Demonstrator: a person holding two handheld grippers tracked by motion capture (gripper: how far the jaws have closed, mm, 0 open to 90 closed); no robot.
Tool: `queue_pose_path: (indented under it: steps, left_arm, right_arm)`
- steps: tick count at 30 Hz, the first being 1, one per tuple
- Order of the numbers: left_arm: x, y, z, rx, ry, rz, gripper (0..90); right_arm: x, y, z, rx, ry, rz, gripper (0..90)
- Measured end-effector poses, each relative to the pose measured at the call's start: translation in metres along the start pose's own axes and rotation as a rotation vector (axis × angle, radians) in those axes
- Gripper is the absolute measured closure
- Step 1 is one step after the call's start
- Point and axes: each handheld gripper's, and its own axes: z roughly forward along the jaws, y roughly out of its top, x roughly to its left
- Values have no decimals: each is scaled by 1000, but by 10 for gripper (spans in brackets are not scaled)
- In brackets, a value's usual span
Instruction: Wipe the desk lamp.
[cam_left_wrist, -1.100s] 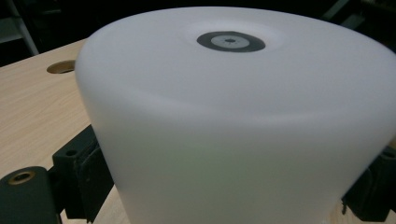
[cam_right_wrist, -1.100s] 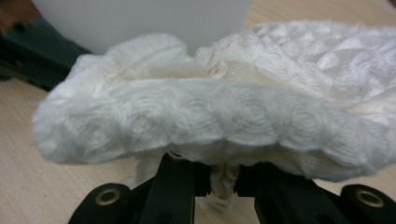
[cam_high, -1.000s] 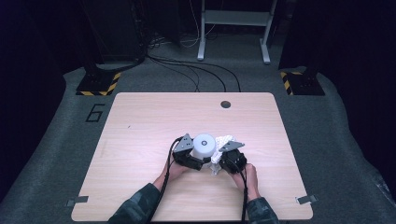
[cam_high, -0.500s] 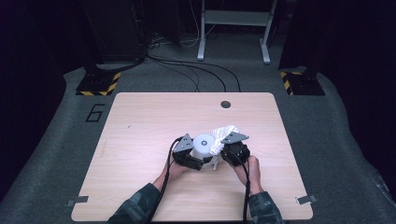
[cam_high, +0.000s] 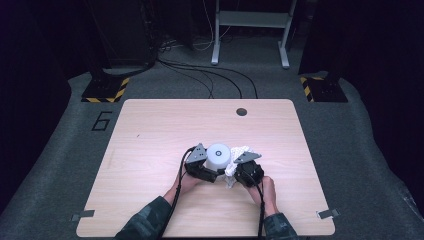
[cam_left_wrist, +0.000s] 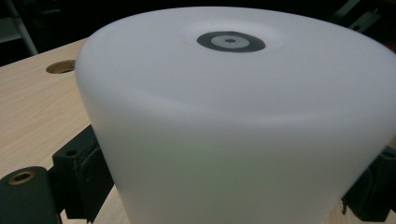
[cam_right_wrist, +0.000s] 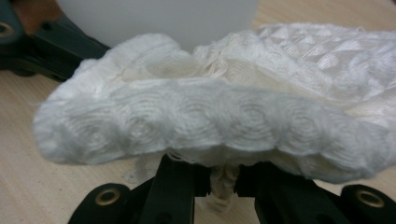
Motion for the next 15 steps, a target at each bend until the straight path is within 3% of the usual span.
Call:
queue_pose_path:
  steps: [2,7,11,15]
  left_arm:
    - [0,0,0,3,-3,-2,88]
    - [-1,0,0,1,-2,-8,88]
    - [-1,0,0,1,-1,-6,87]
    - [0,0,0,3,-2,-4,88]
  right_arm:
    - [1,5,-8,-8,-8,-30,806]
    - [-2,19,-22,-34,-32,-51,806]
    - [-7,23,-19,-34,-42,-42,806]
    - [-10,17,-8,-14,-16,-18,806]
